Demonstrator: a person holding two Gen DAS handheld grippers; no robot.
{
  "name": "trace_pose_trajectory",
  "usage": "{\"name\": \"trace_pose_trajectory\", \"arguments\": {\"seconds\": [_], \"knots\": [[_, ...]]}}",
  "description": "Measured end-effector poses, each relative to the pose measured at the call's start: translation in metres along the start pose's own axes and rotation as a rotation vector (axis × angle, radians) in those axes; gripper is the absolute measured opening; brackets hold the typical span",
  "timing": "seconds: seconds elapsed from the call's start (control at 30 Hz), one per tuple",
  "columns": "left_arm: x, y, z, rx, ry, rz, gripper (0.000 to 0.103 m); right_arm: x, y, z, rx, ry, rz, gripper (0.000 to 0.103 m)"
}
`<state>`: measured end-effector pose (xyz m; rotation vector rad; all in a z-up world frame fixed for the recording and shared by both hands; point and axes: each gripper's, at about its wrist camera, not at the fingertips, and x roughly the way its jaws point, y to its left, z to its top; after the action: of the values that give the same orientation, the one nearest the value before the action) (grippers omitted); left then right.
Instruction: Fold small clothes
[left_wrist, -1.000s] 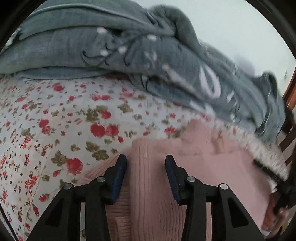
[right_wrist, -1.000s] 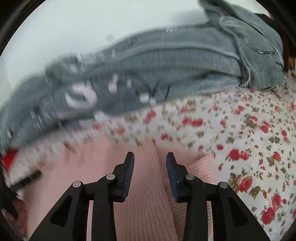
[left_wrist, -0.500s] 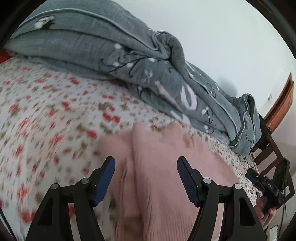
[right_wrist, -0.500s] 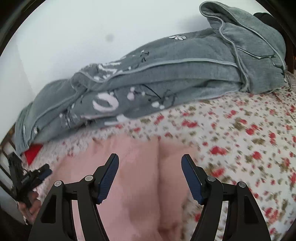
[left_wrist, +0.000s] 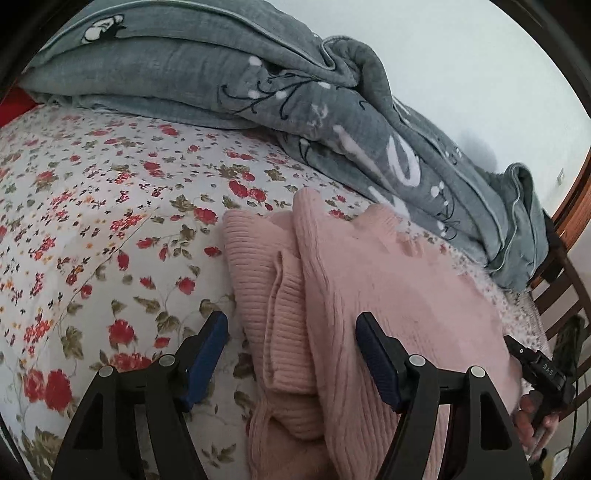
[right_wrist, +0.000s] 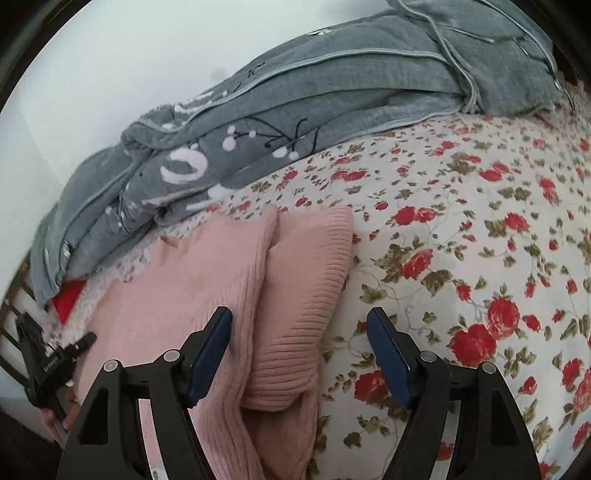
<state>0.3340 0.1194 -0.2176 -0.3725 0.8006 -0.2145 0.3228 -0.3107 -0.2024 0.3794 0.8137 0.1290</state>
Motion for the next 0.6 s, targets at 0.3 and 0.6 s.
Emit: {"name": "trace_pose_trajectory", "arguments": {"seconds": [0.3,0.6], "knots": [[0.001,0.000,0.002,0.001,0.014,-0.005,0.070,0.007,0.006,0.000,-0.049,0.032,-0.006,0.066],[0.000,0.011,0.001,-0.060,0.016,-0.104,0.036,0.009,0.010,0.000,-0.065,0.040,0.022,0.040]]}}
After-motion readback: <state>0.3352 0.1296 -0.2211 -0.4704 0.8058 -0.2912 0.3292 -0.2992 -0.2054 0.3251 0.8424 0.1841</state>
